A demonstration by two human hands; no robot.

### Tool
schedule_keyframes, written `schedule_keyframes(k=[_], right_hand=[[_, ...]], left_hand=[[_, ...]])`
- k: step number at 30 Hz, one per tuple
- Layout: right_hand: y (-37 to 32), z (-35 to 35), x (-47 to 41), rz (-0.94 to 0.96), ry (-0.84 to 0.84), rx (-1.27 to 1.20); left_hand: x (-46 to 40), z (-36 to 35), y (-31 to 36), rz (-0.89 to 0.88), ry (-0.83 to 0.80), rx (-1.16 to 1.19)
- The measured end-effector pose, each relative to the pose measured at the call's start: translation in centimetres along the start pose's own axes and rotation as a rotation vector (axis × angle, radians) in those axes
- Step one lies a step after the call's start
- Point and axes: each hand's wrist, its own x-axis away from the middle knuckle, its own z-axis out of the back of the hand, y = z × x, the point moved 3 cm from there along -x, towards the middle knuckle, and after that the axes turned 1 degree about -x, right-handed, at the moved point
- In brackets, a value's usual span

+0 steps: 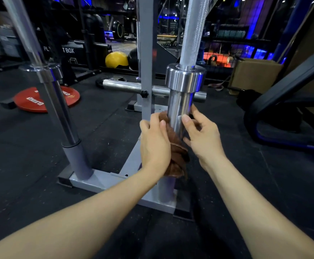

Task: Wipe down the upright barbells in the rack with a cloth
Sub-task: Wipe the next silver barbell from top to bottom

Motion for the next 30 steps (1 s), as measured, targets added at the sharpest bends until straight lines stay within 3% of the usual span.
schedule_keyframes(k=[2, 5, 7, 12, 15, 22, 27, 30], right_hand=[[-0.1, -0.1, 0.0, 0.009, 0.009, 0.010], [-0.7, -0.1, 0.3, -0.004, 0.029, 0.018], [-1.1, -0.1, 0.6, -0.016, 0.026, 0.043], [-2.5, 0.6, 0.4, 0.028, 0.032, 0.070], [-2.4, 0.9, 0.5, 0.045, 0.038, 0.083], [-2.0, 0.5, 1.0, 0.026, 0.017, 0.105], [-2.2, 0.8, 1.0, 0.022, 0.018, 0.088], [-1.8, 0.8, 0.9, 0.003, 0.022, 0.086]], left_hand=[[0.0, -0.4, -0.2, 0.020, -0.019, -0.050], [0.0, 0.0, -0.7, 0.074, -0.178, -0.174], [0.3, 0.7, -0.7, 0.101, -0.256, -0.125], [-1.4, 3.1, 4.4, -0.081, -0.008, 0.099], [-1.1, 2.3, 5.3, -0.129, 0.059, 0.019], [0.7, 1.2, 2.5, -0.104, -0.104, -0.069], [-1.1, 2.6, 4.4, -0.128, -0.026, 0.025], [0.2, 1.0, 1.8, -0.100, -0.099, -0.071]])
